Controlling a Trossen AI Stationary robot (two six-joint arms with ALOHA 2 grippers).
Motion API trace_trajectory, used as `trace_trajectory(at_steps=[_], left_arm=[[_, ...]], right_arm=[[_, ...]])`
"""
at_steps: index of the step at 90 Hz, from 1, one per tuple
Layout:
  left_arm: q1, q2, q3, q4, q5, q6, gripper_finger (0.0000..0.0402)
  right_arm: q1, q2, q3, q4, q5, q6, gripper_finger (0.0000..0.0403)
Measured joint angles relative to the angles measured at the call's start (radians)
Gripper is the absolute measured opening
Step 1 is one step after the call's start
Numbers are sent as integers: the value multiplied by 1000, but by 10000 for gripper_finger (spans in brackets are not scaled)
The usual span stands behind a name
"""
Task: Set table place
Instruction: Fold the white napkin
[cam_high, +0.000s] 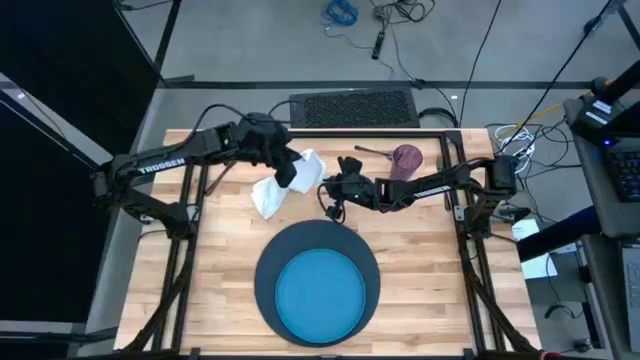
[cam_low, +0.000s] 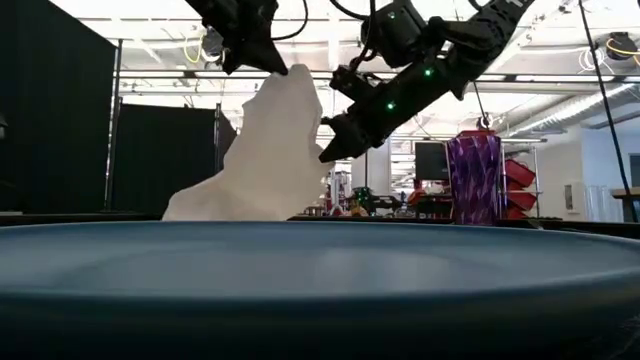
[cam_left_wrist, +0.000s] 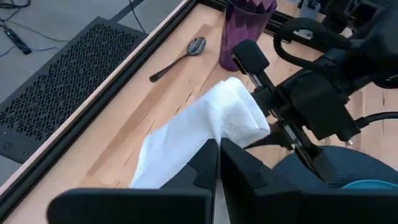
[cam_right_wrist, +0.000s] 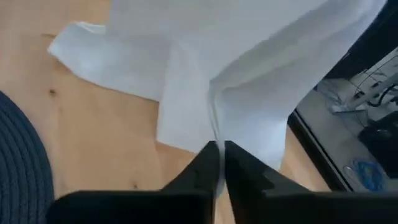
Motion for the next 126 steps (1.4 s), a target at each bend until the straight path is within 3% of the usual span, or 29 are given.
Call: trace_trajectory(at_steps=[21,31,57,74,96,126], left_arm=[[0,0,0,-7,0,0,0],[-5,0,0,-30,0,3,0],[-53,0,0,-24,-5,27,0],[-108,-62,0,27,-65,34,0],[-150,-178,2,75,-129,34,0],[-159,-215,2,77,-143,32,0]], right_arm=[[0,0,0,-3,4,-25,1],[12,-21,0,-19,96,-82,0],[61,-218,0,-74,283,-181,0],[86,-362,0,-78,389,-295,0],[89,-493,48,-108,390,-382,0],[124,-441,312,-307,362,-449,0]])
